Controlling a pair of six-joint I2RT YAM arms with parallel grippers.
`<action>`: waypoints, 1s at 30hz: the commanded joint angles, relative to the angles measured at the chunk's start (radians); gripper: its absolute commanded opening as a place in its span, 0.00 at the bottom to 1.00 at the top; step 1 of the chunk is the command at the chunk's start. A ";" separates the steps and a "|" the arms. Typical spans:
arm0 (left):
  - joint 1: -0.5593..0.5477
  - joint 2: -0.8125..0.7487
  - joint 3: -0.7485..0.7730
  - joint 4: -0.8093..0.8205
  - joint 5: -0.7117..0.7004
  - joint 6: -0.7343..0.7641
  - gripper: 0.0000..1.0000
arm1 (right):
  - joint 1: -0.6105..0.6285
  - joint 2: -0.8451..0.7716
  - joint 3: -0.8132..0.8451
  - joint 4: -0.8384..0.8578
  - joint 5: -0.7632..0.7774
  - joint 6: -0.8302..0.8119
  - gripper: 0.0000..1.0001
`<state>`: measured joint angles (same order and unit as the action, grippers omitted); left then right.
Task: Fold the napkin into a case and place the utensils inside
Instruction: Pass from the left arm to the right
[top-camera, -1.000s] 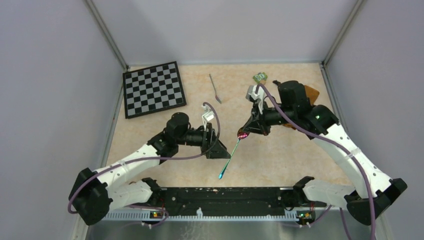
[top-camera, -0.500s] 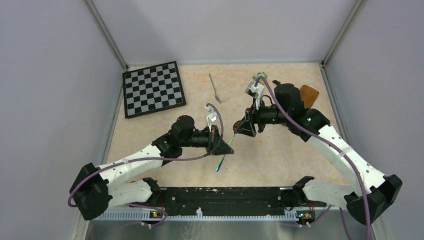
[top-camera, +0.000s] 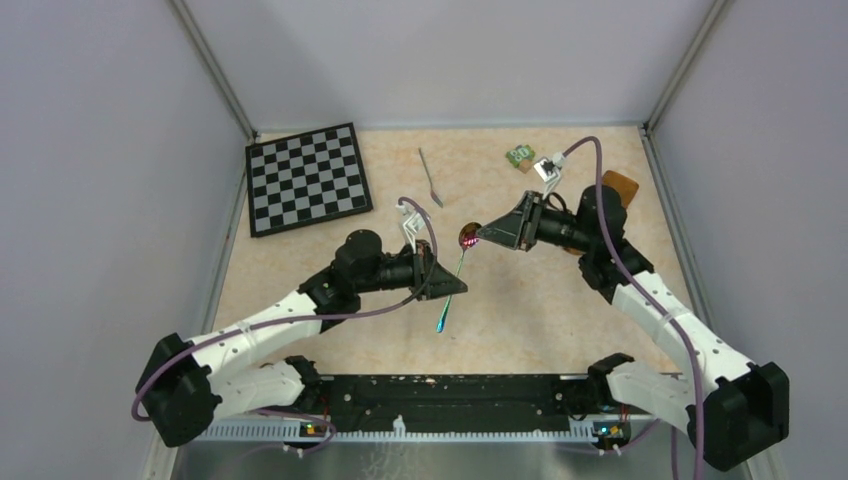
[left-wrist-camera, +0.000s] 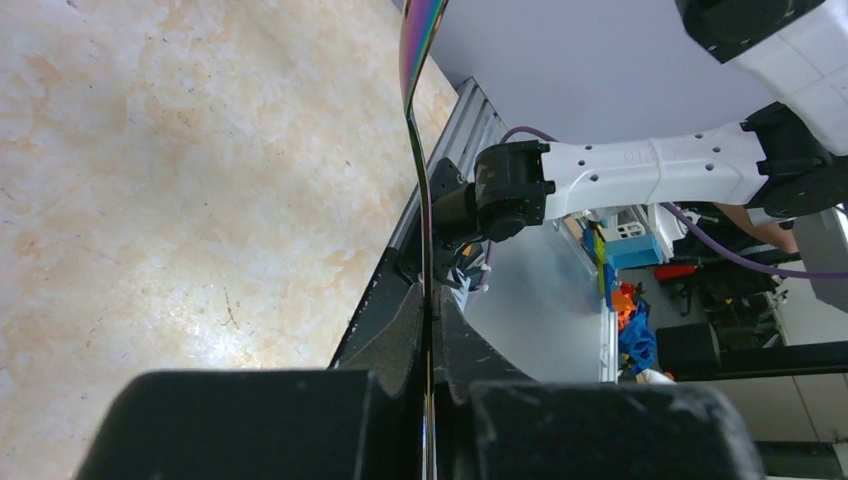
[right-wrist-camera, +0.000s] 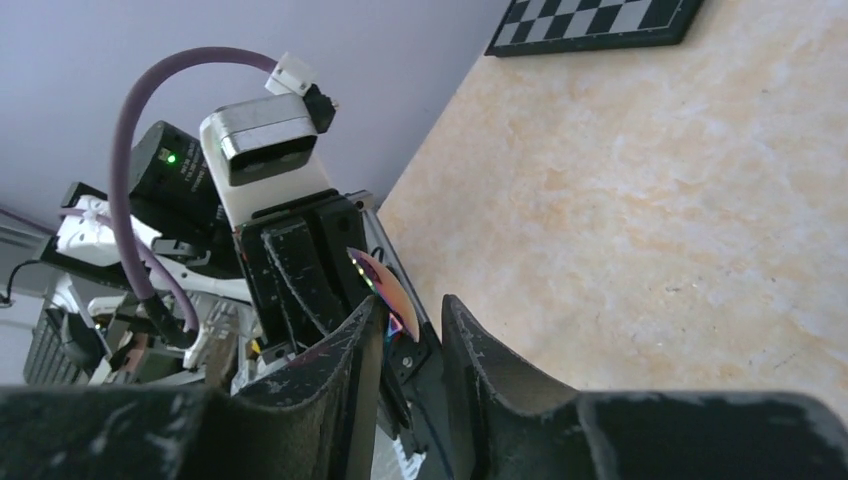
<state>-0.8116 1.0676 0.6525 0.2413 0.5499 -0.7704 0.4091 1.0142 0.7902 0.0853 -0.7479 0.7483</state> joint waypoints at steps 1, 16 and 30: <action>0.006 0.005 0.042 0.108 -0.012 -0.047 0.00 | -0.006 -0.037 -0.036 0.245 -0.009 0.103 0.28; 0.007 0.112 0.080 0.256 0.051 -0.120 0.00 | -0.004 -0.018 -0.119 0.462 0.008 0.125 0.06; 0.009 0.173 0.129 0.198 0.023 -0.104 0.22 | -0.032 -0.025 -0.053 0.251 0.129 -0.171 0.00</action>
<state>-0.8047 1.2236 0.7177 0.4339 0.6029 -0.9012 0.4011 1.0229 0.6765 0.4366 -0.6914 0.7609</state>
